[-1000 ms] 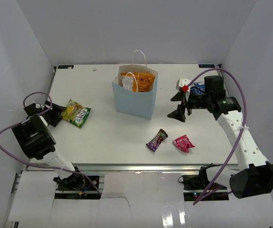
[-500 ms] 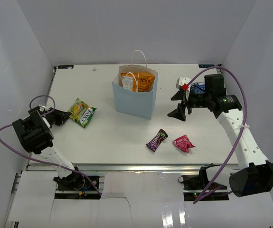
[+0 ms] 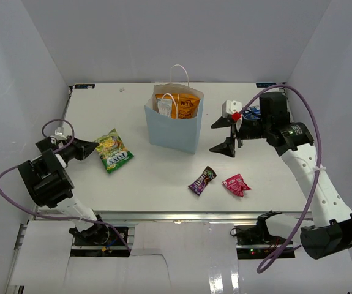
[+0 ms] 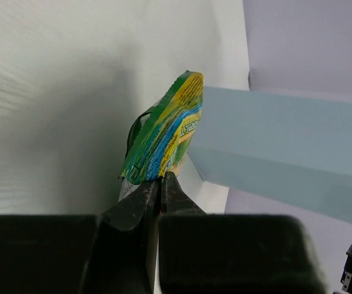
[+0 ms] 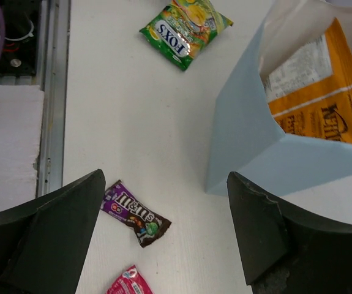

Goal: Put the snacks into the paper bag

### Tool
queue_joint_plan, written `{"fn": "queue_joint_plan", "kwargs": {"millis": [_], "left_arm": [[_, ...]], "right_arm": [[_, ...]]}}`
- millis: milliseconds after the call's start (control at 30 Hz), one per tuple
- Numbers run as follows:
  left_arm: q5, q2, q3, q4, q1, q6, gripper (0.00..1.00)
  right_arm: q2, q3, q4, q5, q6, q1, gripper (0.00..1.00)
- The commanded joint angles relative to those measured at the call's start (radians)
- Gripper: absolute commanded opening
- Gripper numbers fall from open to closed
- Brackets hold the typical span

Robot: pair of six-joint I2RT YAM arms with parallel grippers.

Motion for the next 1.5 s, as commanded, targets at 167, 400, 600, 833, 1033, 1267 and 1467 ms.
{"fn": "queue_joint_plan", "kwargs": {"millis": [167,400,600,833,1033,1267,1467], "left_arm": [[0.156,-0.303,-0.155,0.003,-0.115,0.013,0.00],[0.195,-0.551,-0.215,-0.024,-0.234,0.012,0.00],[0.199,-0.634,-0.211,-0.128,-0.333,0.076,0.00],[0.158,-0.687,-0.157,-0.171,-0.476,0.114,0.00],[0.150,-0.779,-0.159,-0.204,-0.556,0.104,0.00],[0.163,-0.855,-0.183,-0.207,-0.579,0.071,0.00],[0.172,-0.883,-0.171,-0.207,-0.579,0.050,0.00]], "right_arm": [[0.053,0.064,0.230,0.333,0.278,0.344,0.84],[0.256,0.268,0.205,0.097,0.248,0.442,0.96],[0.383,0.340,0.115,0.107,0.125,0.536,0.98],[0.439,0.322,0.206,0.342,0.206,0.629,0.98],[0.506,0.301,0.232,0.422,0.232,0.636,0.98],[0.541,0.230,0.269,0.472,0.215,0.639,0.98],[0.590,0.248,0.236,0.439,0.188,0.639,0.97]]}}
